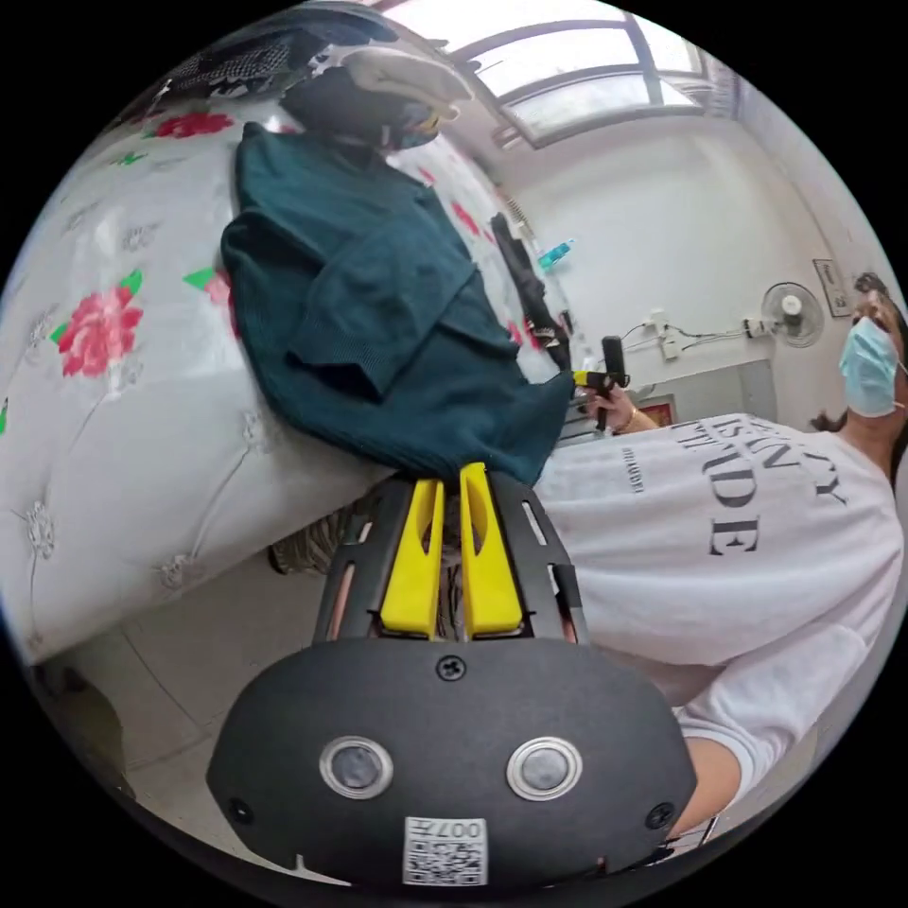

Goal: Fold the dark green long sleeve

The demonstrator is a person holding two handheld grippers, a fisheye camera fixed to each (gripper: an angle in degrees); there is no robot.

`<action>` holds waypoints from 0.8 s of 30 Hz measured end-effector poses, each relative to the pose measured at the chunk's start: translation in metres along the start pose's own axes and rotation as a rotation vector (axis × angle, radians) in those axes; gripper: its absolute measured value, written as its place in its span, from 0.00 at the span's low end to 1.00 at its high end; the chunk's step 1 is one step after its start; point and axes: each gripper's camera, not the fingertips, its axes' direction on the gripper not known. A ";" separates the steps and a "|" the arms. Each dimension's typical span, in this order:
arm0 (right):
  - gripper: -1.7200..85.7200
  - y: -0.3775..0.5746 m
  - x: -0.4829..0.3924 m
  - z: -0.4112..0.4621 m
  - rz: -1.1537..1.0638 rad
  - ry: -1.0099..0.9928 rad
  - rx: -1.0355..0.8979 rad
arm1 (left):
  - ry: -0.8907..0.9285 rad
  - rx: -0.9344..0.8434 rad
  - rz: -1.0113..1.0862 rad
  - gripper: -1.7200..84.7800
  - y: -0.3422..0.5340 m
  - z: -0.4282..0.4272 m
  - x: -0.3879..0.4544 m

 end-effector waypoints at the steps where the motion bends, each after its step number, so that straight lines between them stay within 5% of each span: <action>1: 0.03 -0.017 -0.003 -0.018 -0.021 -0.014 0.071 | 0.039 0.079 0.021 0.03 -0.012 -0.020 -0.002; 5: 0.06 -0.082 0.015 -0.056 0.040 0.043 0.363 | 0.089 0.413 -0.215 0.06 -0.063 -0.055 -0.057; 9: 0.09 -0.119 0.043 -0.045 0.165 0.206 0.360 | 0.056 0.596 -0.464 0.11 -0.074 -0.051 -0.100; 14: 0.10 -0.106 0.049 -0.010 0.148 0.425 0.218 | -0.258 0.441 -0.424 0.12 -0.074 -0.044 -0.089; 24: 0.09 -0.082 0.070 0.067 0.142 0.683 -0.025 | -0.454 0.127 -0.314 0.07 -0.088 0.009 -0.083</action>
